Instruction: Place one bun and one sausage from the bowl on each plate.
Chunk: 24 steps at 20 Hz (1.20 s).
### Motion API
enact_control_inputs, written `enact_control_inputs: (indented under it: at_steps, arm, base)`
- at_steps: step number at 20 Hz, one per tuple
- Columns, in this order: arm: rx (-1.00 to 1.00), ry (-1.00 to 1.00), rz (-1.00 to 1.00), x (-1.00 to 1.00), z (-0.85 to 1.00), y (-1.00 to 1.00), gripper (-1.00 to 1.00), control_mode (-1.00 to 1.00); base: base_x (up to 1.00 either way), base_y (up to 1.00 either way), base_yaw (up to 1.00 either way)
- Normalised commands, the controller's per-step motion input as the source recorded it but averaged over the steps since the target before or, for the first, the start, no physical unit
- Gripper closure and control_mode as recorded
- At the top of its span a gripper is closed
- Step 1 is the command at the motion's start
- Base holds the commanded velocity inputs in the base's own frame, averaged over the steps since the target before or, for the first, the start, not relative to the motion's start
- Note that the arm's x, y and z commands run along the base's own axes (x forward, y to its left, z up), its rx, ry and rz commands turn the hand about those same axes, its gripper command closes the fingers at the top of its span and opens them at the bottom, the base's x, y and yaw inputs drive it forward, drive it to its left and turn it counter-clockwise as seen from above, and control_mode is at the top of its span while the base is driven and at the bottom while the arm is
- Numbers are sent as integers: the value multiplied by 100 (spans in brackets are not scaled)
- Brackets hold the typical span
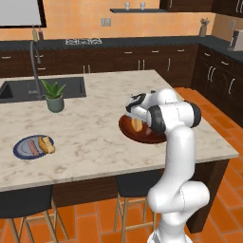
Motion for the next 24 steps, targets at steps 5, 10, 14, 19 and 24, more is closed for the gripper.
enact_control_inputs:
  at_steps: [5, 10, 14, 19, 24]
  arm:
    - [-12, 6, 0, -4, -29, 0, -100, -100]
    - [-9, 10, 0, -1, -17, 1, 100, -100]
    - [-3, 5, 0, 0, -4, 4, 100, -100]
    - [0, 0, 0, -17, 15, -3, 100, -100]
    - [0, 0, 0, -86, 59, -17, 100, -100]
  base:
    - [0, 0, 0]
    - [0, 0, 0]
    - [0, 0, 0]
    - [0, 0, 0]
    - [0, 0, 0]
